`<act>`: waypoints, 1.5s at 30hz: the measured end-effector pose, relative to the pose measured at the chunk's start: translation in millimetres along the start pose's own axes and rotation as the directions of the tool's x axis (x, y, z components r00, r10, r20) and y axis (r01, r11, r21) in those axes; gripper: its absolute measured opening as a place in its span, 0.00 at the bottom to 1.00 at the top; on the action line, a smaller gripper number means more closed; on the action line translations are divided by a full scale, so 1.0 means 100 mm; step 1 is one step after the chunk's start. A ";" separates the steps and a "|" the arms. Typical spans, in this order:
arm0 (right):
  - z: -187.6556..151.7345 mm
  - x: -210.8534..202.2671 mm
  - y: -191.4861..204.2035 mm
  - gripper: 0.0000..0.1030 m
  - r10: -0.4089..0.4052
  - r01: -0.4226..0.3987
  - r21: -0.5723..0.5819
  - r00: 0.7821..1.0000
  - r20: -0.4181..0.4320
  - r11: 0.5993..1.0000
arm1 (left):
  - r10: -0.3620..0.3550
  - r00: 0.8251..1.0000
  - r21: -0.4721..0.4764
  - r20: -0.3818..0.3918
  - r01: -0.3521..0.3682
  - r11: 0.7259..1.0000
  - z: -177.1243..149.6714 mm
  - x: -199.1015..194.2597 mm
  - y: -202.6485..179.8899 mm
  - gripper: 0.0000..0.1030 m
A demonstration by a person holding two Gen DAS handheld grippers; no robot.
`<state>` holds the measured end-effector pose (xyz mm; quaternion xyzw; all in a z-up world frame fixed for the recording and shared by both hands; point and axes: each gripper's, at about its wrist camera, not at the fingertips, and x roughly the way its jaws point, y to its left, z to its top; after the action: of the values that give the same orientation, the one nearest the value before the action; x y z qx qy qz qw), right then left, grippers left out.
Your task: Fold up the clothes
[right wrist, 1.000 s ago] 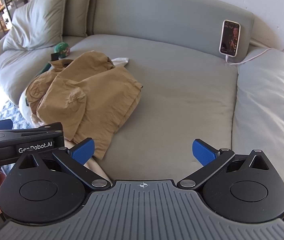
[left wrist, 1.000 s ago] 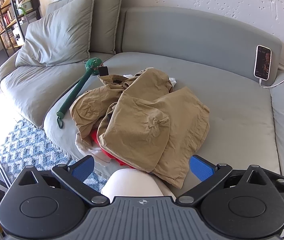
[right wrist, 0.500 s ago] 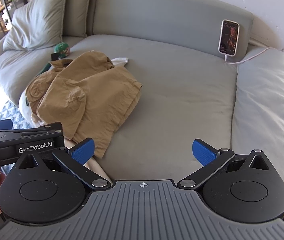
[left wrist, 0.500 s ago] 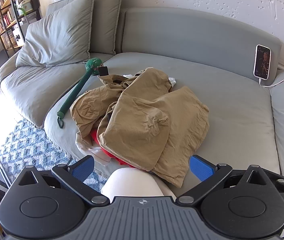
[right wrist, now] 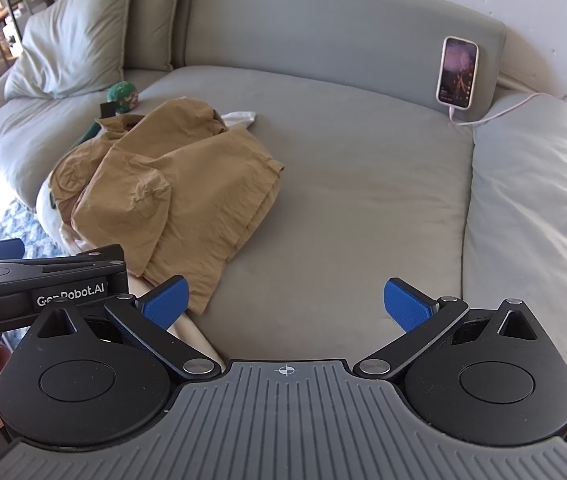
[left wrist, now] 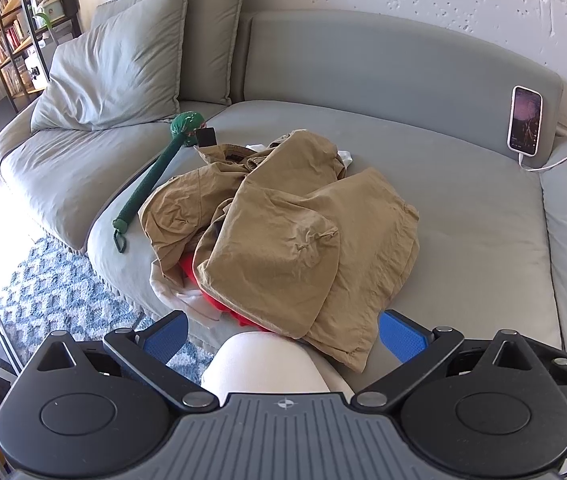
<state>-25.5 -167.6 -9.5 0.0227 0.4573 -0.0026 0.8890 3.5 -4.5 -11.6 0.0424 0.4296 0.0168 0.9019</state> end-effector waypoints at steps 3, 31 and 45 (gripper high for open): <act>0.00 0.04 0.01 1.00 0.002 -0.002 0.000 1.000 -0.011 1.000 | -0.002 1.000 -0.007 -0.014 0.002 1.000 -0.02 0.05 0.02 0.99; 0.41 1.46 0.72 0.93 0.392 -0.391 -0.023 0.919 0.047 0.920 | 0.158 0.985 -0.304 -0.075 -0.173 0.937 -0.09 0.54 1.14 0.99; 0.52 0.89 0.13 0.00 0.257 -0.288 0.059 0.916 0.307 0.956 | 0.077 0.997 -0.257 0.013 -0.072 0.964 -0.03 0.33 0.92 0.99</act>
<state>68.7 -154.9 -51.1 0.1313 0.3105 0.0944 0.9367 23.1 89.6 -30.7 -0.0582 0.4118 0.1057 0.9033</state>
